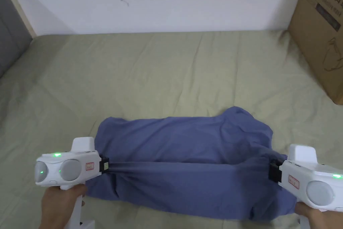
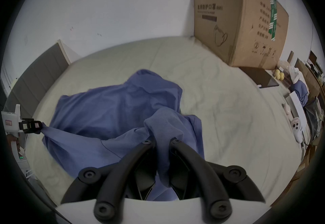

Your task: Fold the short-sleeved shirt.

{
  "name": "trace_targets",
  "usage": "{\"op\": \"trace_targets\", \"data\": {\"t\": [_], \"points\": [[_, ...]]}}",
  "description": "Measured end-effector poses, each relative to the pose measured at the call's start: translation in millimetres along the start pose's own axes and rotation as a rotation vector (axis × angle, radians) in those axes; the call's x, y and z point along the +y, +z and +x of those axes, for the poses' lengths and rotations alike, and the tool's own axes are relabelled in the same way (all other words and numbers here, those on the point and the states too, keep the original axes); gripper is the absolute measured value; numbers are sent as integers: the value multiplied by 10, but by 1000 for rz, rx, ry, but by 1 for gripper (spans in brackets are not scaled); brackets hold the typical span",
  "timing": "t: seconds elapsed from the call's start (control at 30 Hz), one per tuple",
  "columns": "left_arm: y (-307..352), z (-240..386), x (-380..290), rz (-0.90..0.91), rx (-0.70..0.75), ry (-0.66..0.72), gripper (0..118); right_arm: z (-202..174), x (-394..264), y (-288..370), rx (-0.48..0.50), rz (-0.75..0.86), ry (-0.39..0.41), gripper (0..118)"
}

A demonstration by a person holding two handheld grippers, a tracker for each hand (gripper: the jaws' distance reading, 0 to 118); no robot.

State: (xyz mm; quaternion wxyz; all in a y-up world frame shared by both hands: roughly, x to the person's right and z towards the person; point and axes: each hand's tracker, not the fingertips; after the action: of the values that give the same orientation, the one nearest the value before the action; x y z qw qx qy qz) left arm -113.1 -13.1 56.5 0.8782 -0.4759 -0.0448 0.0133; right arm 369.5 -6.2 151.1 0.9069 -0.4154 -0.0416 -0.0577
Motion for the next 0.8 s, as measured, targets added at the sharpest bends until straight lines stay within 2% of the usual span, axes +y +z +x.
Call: {"op": "trace_targets", "data": {"t": [0.2,0.37,0.43,0.47,0.5,0.53,0.57,0.63,0.8], "points": [[-513,120,-74,-89,33,-16,8,56,-116,-570,-28,-123,-24,8],[-337,179,-81,-76,50,-57,11,19,-172,-519,-33,-125,-42,9],[-227,187,-66,-61,54,-41,37,16,-128,-395,-24,-105,-44,21],[-162,165,-61,-43,53,-20,57,-1,-102,-300,-19,-73,-45,36],[-67,165,-54,-8,42,10,84,-23,-63,-172,-20,-31,-38,63],[60,183,-54,32,29,32,99,-2,-29,-77,-10,8,-36,79],[181,201,-50,74,23,43,107,-7,5,63,6,52,-36,88],[544,248,-23,173,13,49,108,-37,90,423,40,152,-31,90],[1320,347,-121,423,-16,17,108,-224,179,1401,32,394,16,90]]}}
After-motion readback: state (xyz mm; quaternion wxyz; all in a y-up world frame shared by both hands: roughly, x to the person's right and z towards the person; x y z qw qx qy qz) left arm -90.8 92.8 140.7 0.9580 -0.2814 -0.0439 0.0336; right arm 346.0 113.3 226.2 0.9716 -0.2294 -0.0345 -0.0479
